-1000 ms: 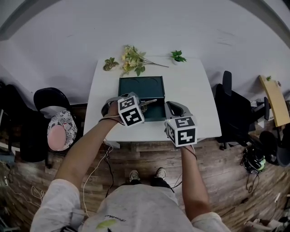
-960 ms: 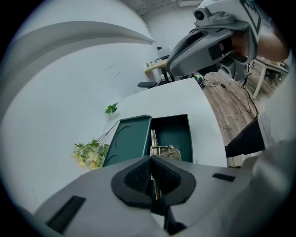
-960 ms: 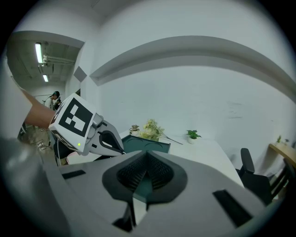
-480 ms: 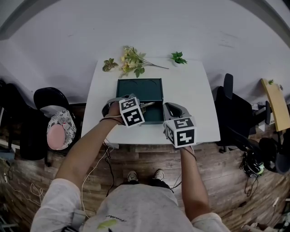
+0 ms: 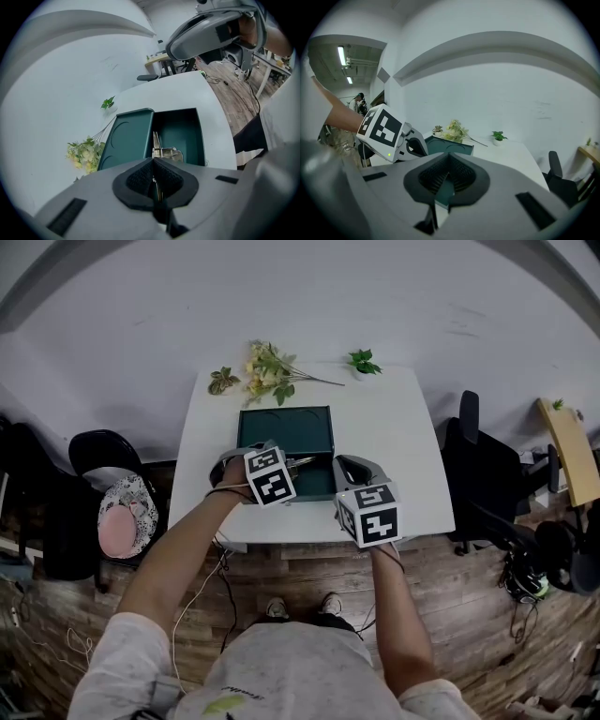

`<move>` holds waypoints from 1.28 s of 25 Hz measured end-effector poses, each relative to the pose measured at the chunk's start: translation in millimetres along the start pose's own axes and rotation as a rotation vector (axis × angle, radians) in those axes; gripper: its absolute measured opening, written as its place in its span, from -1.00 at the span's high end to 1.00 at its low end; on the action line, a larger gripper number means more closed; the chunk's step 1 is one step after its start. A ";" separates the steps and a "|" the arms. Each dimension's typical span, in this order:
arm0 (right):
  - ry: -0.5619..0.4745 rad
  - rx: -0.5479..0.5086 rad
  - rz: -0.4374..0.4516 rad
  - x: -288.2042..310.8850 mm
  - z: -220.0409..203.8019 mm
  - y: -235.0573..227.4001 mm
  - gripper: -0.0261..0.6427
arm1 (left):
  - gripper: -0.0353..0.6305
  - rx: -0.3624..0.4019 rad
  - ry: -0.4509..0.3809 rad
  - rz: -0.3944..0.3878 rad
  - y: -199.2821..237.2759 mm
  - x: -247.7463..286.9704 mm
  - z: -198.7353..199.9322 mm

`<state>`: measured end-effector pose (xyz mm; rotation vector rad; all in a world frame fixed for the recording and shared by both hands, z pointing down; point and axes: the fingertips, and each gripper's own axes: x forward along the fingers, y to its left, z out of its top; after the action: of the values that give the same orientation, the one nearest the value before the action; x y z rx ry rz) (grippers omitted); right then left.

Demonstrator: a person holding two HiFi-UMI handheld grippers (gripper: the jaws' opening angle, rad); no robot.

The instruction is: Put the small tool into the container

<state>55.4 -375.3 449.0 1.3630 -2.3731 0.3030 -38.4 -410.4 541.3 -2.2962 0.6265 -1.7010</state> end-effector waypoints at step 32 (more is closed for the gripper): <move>0.028 -0.008 0.012 -4.0 -9.1 4.3 0.91 | 0.84 -0.132 -0.076 -0.040 -4.2 3.6 -1.0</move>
<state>55.5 -366.7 455.6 1.3334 -2.3580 0.3137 -37.6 -408.3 546.4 -2.4665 0.7015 -1.6254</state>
